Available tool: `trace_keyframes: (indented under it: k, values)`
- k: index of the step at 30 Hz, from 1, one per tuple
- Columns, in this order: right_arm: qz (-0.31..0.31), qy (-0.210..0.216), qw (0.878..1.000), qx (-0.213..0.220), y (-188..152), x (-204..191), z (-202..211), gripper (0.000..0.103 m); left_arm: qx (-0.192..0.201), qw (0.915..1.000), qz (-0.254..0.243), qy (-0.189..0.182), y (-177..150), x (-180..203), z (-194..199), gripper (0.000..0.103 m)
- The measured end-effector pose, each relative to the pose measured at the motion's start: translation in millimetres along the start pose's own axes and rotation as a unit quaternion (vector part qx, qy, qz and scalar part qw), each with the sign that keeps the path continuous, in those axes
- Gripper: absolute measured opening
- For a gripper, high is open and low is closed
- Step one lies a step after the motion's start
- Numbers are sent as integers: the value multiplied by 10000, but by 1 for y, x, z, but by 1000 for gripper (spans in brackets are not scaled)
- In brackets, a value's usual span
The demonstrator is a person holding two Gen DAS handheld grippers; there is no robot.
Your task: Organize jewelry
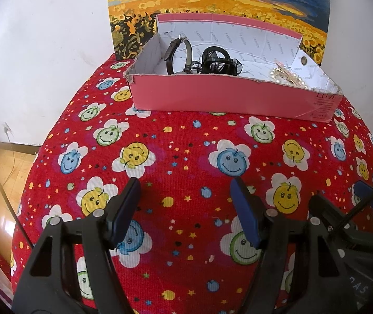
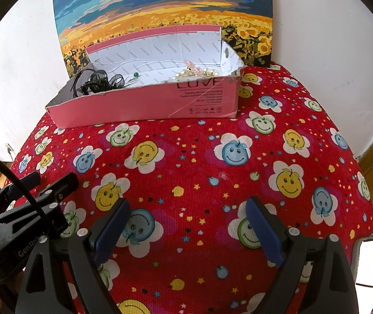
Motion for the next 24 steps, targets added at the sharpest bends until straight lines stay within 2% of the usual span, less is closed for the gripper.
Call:
trace_keyframes:
  k: [24]
  values:
    - [6,-3,10000,-1,0,0,0,92,-52,10000,37,9,0,0,0,64]
Point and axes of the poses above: each gripper's, at about its wrist camera, not at the fingertips, and z roughly against the way its jaws point, x to its right, y to its top, the point moved 10 cm from there along -z, roughly the way its jaws point, and after that the axes turned 13 degrees about x, right-handed, at the moved point
